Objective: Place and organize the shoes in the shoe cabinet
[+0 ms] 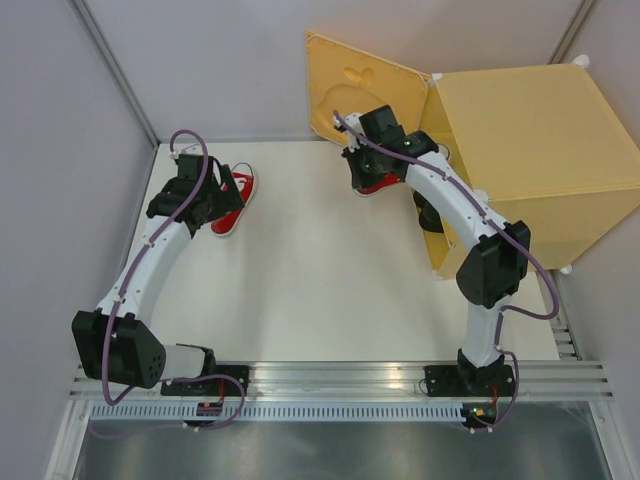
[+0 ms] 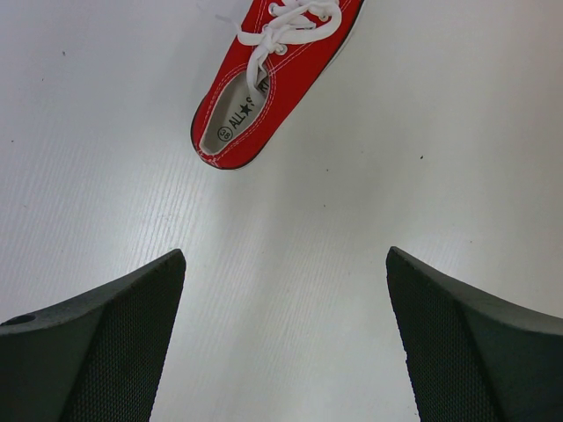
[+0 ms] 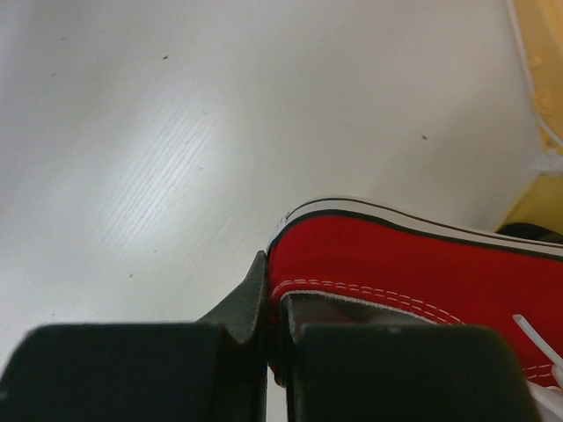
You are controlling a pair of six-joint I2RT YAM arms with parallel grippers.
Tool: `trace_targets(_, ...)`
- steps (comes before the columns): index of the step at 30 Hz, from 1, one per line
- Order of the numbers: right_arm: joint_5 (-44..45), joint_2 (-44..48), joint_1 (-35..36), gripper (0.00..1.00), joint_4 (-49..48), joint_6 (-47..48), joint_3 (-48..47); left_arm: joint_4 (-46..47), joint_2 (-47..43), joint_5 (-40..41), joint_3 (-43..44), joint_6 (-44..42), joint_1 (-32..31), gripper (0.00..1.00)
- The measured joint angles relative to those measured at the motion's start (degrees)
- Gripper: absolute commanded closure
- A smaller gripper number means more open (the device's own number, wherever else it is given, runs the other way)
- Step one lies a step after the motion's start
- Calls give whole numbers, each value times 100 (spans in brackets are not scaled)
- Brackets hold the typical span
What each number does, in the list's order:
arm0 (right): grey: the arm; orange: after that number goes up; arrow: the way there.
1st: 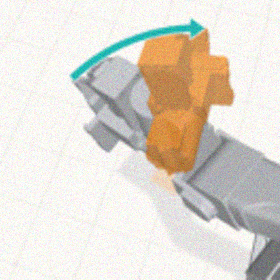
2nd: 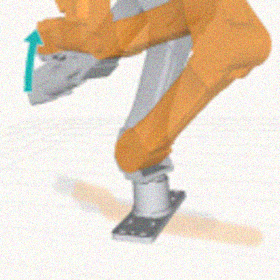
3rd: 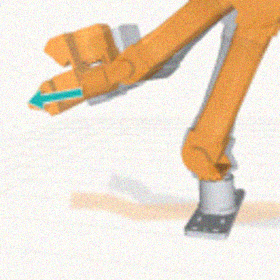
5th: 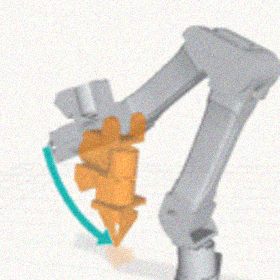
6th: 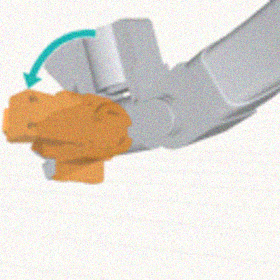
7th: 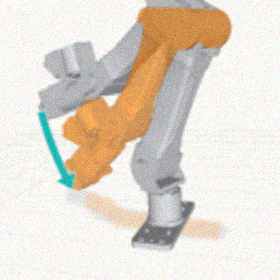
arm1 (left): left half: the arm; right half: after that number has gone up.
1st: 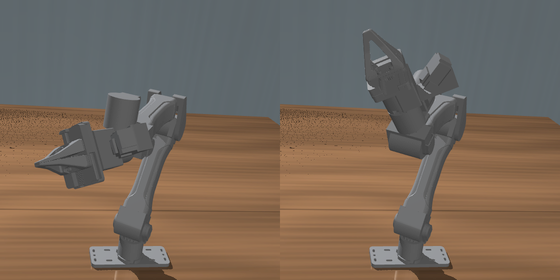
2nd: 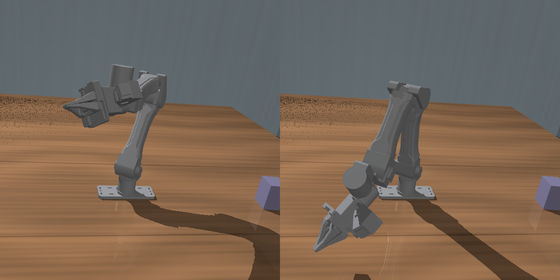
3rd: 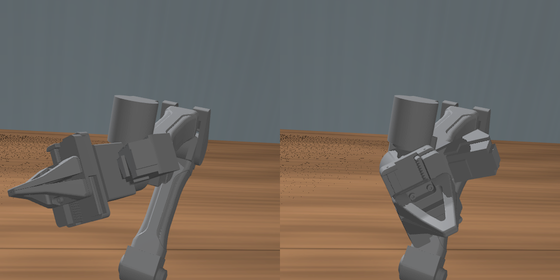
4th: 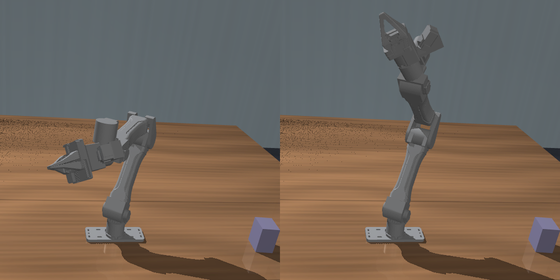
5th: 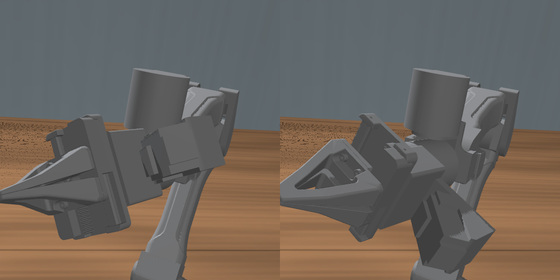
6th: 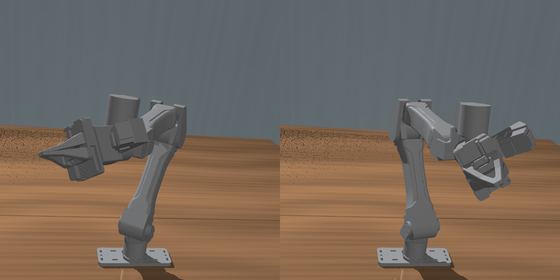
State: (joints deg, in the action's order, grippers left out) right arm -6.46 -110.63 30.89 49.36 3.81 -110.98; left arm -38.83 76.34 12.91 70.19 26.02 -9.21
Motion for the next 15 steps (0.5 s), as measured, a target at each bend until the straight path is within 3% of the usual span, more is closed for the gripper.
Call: trace_targets(15,15,-667,-1325,99,518,551,-1169,0,0,-7,0,0,0,3)
